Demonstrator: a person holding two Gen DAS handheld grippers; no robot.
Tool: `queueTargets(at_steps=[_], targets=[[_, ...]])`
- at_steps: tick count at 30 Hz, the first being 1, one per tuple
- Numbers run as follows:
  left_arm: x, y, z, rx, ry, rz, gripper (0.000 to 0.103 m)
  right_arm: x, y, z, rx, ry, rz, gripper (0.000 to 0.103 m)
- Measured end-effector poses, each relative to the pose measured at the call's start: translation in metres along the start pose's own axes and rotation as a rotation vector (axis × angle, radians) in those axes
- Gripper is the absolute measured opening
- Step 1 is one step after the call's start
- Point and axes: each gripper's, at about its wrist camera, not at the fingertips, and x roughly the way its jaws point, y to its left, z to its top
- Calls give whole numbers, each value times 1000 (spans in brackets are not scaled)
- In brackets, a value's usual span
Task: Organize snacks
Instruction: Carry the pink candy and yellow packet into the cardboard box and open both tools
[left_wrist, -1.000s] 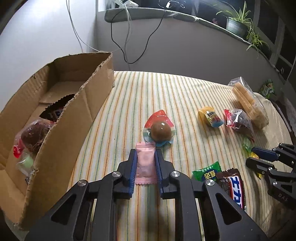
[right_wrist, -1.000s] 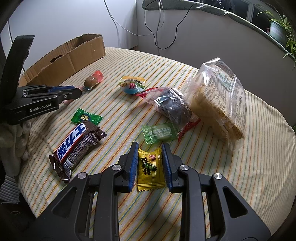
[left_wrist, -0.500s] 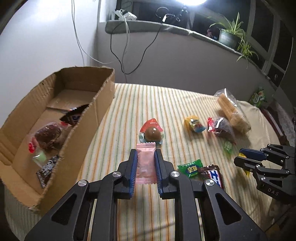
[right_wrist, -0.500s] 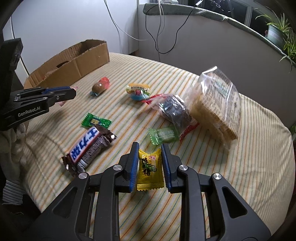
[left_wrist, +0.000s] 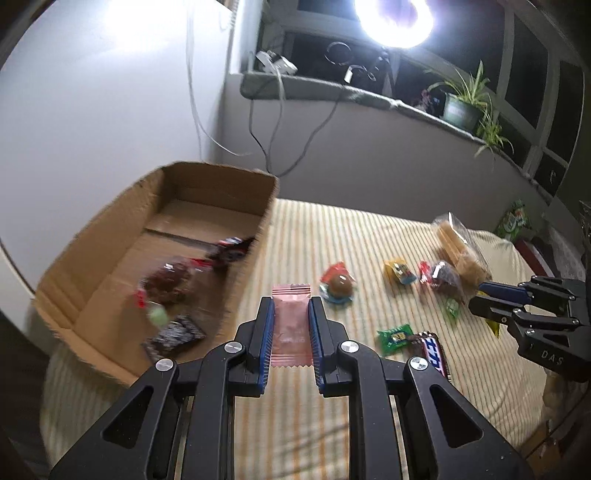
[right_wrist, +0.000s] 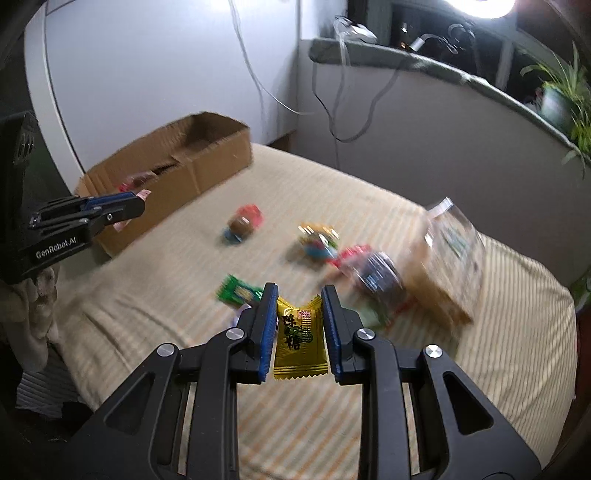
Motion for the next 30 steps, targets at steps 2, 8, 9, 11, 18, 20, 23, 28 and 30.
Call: queueTargets(at_steps=[2,8,9,11,18,20,23,28,30], targets=[[-4,10,2,-13,-12,13,17,0,10,10,-21,-13,10,25],[-13,33,5,-42,-37,47,17,13,43,51,-85,-47,40,25],[-15,37,5,-45,-40,52,17,16,48,56,-93,-50,46,25],[-15,43,6,-53,-44,61,17,22,60,70,-113,-57,65,25],[-18,62,8,-71,-56,84,17,48,97,108,-151,-64,126,25],[-16,67,9,-75,-54,90,17,57,106,117,-156,-60,142,25],[-16,72,9,-81,-55,97,17,70,118,127,-160,-53,167,25],[-13,80,9,-93,-51,99,17,92,132,139,-163,-29,192,25],[-13,81,8,-96,-49,97,17,100,135,143,-161,-18,203,25]])
